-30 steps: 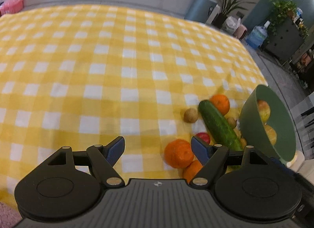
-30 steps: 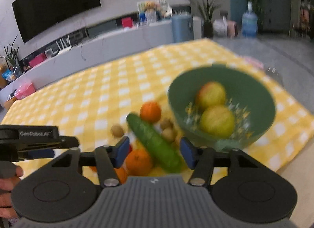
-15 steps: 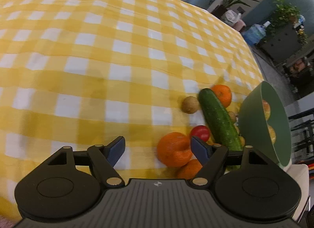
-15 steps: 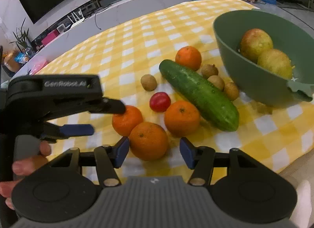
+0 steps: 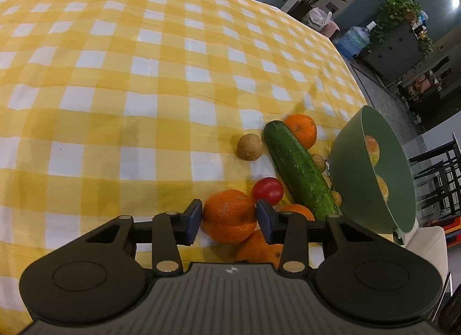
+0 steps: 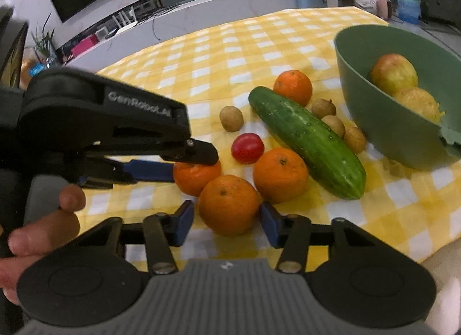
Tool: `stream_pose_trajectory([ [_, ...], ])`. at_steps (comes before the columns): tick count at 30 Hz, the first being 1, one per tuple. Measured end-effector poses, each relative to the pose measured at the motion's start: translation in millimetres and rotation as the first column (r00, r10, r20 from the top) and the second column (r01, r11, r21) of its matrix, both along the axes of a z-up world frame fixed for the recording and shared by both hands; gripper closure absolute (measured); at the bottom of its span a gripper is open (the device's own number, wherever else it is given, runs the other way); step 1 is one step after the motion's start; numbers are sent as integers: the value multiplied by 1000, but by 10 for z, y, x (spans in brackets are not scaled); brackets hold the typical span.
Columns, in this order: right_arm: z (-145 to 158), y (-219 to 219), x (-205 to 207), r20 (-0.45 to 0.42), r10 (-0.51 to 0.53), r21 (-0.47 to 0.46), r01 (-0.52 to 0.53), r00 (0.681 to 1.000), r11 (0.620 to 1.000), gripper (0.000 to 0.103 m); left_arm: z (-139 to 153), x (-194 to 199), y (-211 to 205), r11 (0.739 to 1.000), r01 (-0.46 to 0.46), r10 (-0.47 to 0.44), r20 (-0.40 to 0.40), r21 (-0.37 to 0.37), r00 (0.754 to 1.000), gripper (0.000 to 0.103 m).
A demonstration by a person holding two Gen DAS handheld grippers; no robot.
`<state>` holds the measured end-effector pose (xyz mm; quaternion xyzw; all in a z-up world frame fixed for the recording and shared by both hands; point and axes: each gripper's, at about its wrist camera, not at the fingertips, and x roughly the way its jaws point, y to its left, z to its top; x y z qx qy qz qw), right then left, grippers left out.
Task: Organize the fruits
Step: 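Grasp an orange with the right tool while the left tool grasps another orange, then lower the orange into the colander with the left tool while the right tool carries its orange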
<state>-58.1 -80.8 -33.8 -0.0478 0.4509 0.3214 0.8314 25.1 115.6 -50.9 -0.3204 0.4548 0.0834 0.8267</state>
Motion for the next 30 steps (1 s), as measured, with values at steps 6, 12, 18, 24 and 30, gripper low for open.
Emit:
stream_pose_trajectory([
  [6, 26, 17, -4, -5, 45, -40, -45, 999, 998, 59, 110, -59, -19, 996, 15, -10, -49, 85, 999, 57],
  [12, 23, 85, -15, 47, 46, -32, -44, 998, 999, 54, 110, -79, 91, 991, -45, 57, -87, 128, 995, 54],
  [18, -45, 121, -29, 76, 27, -4, -26, 997, 1000, 53, -3, -36, 114, 995, -55, 63, -104, 78, 993, 45],
  [24, -50, 100, -29, 77, 46, 3, -46, 996, 999, 58, 29, -47, 63, 996, -37, 45, -95, 82, 994, 56],
  [30, 0, 91, -51, 78, 74, 20, -76, 994, 997, 58, 86, -79, 87, 996, -54, 59, -63, 74, 996, 56],
])
